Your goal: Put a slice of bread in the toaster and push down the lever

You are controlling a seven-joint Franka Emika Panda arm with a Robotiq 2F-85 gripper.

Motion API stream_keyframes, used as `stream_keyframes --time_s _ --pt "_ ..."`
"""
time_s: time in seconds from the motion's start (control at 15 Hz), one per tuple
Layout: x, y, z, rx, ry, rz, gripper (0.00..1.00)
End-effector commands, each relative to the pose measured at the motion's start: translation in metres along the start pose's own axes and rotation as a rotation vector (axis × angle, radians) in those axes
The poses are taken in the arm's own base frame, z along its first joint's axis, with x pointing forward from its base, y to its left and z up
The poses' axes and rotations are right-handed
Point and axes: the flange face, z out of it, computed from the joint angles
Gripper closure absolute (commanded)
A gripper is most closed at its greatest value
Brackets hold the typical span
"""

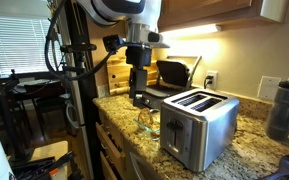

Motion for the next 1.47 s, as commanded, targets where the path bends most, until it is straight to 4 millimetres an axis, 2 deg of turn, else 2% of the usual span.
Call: stream_keyframes --time_s 0.0,0.2,0.27,1.13,1.4 --pt "-0.009 -0.016 0.01 0.067 0.097 -0.017 0.0" --pt "-0.009 -0.034 0.013 0.107 0.142 -0.047 0.0" --pt "-0.001 -0.028 0.01 0.076 0.109 -0.033 0.0" --pt "-0.001 -0.031 0.011 0.068 0.126 -0.044 0.0" --pt "-0.003 -0.041 0.006 0.106 0.182 -0.072 0.0"
